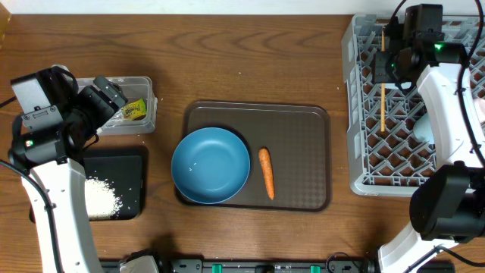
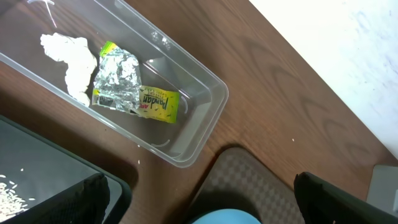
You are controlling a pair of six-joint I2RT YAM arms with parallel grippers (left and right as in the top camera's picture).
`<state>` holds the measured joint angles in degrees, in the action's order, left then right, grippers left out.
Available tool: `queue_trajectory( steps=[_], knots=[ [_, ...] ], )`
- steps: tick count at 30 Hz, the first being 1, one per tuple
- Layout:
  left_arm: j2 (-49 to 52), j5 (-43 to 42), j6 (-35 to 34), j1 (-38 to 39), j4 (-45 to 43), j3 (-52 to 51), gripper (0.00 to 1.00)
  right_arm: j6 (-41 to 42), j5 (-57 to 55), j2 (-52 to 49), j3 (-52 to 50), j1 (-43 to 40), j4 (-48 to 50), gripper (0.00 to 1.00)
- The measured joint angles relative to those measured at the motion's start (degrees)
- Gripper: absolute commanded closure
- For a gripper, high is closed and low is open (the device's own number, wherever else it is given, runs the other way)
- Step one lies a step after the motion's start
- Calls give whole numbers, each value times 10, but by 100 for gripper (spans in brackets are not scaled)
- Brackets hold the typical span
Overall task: Sort waste into correct bins and load items into the dishwasher rack
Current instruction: 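Release the chopstick and hold the right gripper over the rack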
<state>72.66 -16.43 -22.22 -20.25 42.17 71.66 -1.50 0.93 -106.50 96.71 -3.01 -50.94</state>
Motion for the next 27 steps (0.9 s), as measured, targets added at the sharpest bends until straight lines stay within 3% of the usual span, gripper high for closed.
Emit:
queue_trajectory(
  steps=[2, 7, 8, 17, 21, 27],
  knots=[
    [0, 0, 0, 0, 0, 0, 2, 2, 6, -1, 0, 0, 7, 83],
    [0, 0, 0, 0, 0, 0, 2, 12, 13, -22, 0, 0, 10, 33],
    [0, 0, 0, 0, 0, 0, 2, 12, 14, -28, 0, 0, 10, 27],
    [0, 0, 0, 0, 0, 0, 2, 47, 29, -40, 3, 0, -9, 12],
    [0, 0, 0, 0, 0, 0, 2, 85, 60, -36, 12, 0, -23, 1],
    [0, 0, 0, 0, 0, 0, 2, 138, 80, 22, 20, 0, -28, 1]
  ],
)
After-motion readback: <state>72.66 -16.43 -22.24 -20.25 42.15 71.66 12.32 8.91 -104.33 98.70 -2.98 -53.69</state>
